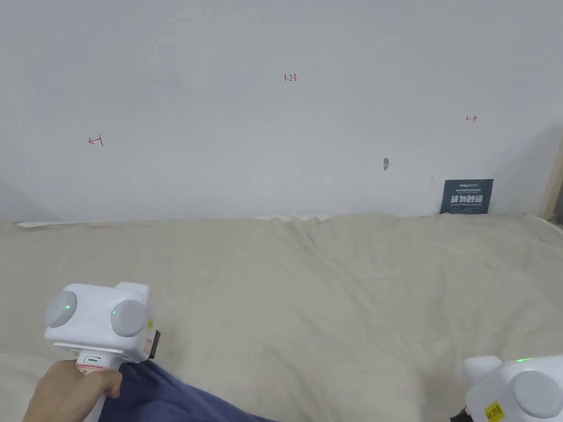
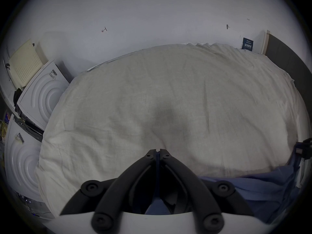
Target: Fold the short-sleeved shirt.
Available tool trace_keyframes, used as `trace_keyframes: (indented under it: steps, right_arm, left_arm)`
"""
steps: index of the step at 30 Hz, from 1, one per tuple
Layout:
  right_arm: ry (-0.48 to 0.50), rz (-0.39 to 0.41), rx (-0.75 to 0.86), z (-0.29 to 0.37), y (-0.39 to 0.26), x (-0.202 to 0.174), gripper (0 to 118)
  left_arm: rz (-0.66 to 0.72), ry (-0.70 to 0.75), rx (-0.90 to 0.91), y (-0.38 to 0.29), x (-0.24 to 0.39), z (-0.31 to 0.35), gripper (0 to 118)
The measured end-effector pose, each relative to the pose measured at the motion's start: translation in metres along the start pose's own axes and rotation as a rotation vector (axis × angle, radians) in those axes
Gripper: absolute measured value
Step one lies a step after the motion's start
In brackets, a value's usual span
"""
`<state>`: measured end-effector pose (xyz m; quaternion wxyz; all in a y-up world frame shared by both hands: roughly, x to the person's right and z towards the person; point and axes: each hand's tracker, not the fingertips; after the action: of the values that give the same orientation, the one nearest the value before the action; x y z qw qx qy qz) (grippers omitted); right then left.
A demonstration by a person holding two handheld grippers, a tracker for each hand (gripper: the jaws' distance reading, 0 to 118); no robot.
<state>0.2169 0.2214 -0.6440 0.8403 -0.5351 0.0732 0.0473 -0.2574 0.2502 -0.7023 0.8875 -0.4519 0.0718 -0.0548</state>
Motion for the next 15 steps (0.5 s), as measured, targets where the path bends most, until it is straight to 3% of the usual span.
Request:
trace_keyframes:
  steps: [2,6,12,15]
  right_arm:
    - [0.023,-0.022,0.025,0.012,0.002,0.006,3]
    - [0.095,-0.139,0.094,0.041,0.007,0.020,3]
    - [0.163,-0.238,0.268,0.127,0.010,0.032,3]
    - [0.207,-0.248,0.341,0.169,0.012,0.034,3]
  left_arm:
    - [0.020,0.003,0.032,-0.001,-0.005,0.012,1]
    - [0.027,-0.003,0.077,-0.003,-0.016,0.047,1]
    - [0.100,0.010,0.230,-0.003,-0.048,0.130,1]
    - [0.103,0.032,0.314,-0.005,-0.059,0.177,1]
